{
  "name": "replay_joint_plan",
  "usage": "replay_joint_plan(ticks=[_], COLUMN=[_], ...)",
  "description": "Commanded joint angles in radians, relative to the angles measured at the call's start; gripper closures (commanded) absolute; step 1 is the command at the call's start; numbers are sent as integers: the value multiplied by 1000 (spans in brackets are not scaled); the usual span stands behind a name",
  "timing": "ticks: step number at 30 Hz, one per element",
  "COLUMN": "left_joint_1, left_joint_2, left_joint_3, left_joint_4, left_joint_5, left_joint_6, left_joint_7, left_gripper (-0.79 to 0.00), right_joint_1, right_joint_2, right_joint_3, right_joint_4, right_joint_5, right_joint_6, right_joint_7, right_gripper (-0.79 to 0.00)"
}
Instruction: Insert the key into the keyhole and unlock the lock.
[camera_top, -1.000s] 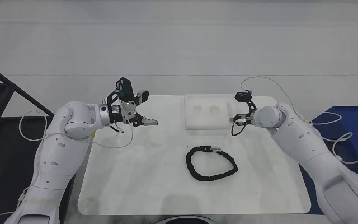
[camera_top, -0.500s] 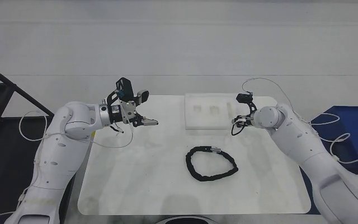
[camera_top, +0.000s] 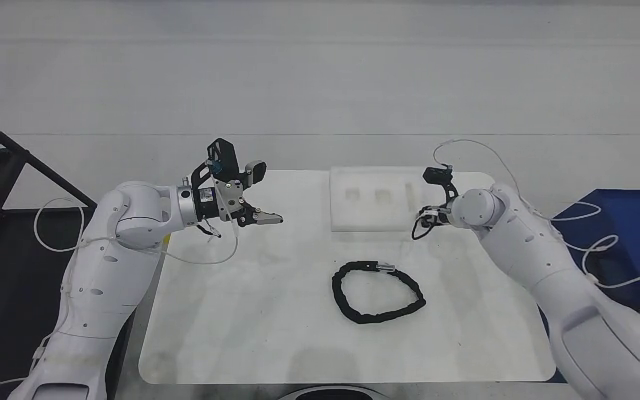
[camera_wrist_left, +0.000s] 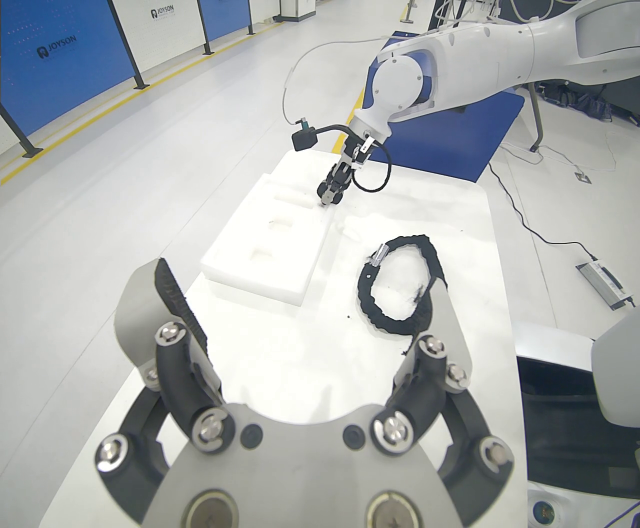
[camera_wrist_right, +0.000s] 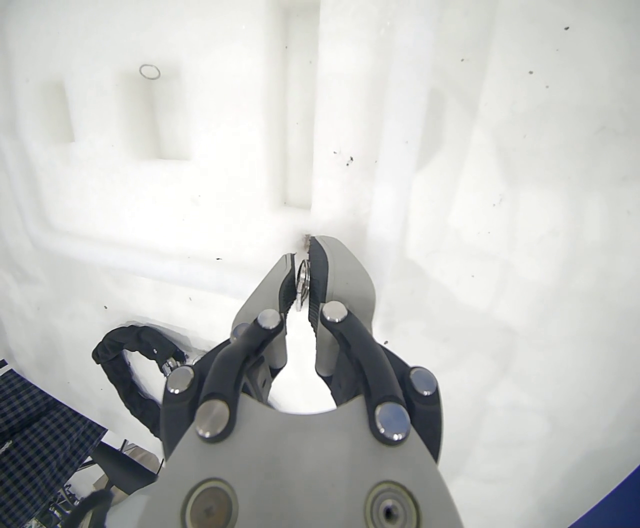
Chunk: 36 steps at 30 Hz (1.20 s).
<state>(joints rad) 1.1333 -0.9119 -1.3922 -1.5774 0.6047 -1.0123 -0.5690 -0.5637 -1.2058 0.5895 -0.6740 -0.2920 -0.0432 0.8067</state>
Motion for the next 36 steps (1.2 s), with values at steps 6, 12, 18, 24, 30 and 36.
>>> replay_joint_plan(ticks=[6, 12, 18, 24, 30, 36], left_joint_1=[0, 0, 0, 0, 0, 0], left_joint_2=[0, 0, 0, 0, 0, 0], left_joint_3=[0, 0, 0, 0, 0, 0], left_joint_4=[0, 0, 0, 0, 0, 0], left_joint_5=[0, 0, 0, 0, 0, 0], left_joint_6=[0, 0, 0, 0, 0, 0], left_joint_7=[0, 0, 0, 0, 0, 0], left_gripper=[-785, -785, -785, -785, -785, -785], right_joint_1=[9, 7, -16, -76, -160, -262], right_joint_2=[-5, 8, 40, 92, 135, 181], right_joint_3=[14, 41, 87, 167, 260, 408], right_joint_4=[0, -57, -169, -330, -457, -571], right_joint_5=[-15, -44, -80, -132, -113, 67], right_joint_6=[7, 35, 82, 137, 109, -118], right_joint_7=[15, 52, 117, 176, 215, 306], right_gripper=[0, 0, 0, 0, 0, 0])
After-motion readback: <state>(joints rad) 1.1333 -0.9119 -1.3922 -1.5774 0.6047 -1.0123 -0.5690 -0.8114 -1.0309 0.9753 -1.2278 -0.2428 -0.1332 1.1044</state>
